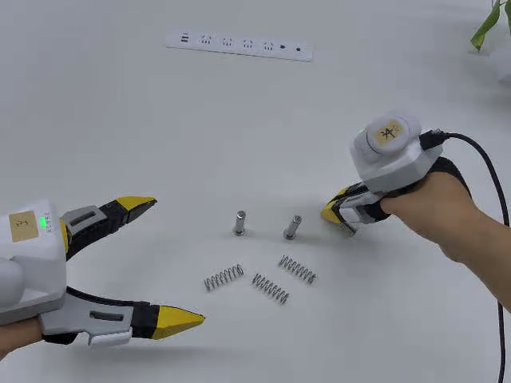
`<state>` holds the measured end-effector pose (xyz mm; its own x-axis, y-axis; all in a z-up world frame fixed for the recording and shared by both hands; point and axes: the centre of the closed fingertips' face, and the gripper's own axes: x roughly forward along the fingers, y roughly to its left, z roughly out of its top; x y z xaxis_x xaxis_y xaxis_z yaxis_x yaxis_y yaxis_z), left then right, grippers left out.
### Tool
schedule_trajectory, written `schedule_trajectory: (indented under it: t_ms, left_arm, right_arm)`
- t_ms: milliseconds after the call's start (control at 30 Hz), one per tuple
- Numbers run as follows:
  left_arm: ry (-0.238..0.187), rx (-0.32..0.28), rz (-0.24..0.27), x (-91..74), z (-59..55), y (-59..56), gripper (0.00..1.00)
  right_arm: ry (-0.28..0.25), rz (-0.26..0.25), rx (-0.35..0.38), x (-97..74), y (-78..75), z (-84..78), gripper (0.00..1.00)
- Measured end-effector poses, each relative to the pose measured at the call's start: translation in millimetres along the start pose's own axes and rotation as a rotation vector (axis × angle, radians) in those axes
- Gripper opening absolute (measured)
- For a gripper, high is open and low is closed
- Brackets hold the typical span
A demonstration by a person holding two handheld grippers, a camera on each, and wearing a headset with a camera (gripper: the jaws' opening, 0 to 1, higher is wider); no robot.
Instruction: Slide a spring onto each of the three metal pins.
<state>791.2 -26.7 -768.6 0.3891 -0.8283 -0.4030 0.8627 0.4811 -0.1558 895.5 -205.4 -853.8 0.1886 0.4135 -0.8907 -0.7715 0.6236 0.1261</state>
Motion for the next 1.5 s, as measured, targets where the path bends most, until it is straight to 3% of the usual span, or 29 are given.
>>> schedule_trajectory:
  t_ms: [500,1500]
  left_arm:
    - [-0.002,0.012,-0.01,1.0,4.7,-4.8,1.0]
    - [0.004,0.031,-0.029,2.9,8.4,-11.7,1.0]
  right_arm:
    - [-0.092,-0.008,0.044,-20.1,2.3,-0.8,0.09]
    - [-0.166,-0.04,0.062,-48.5,6.4,-15.2,0.09]
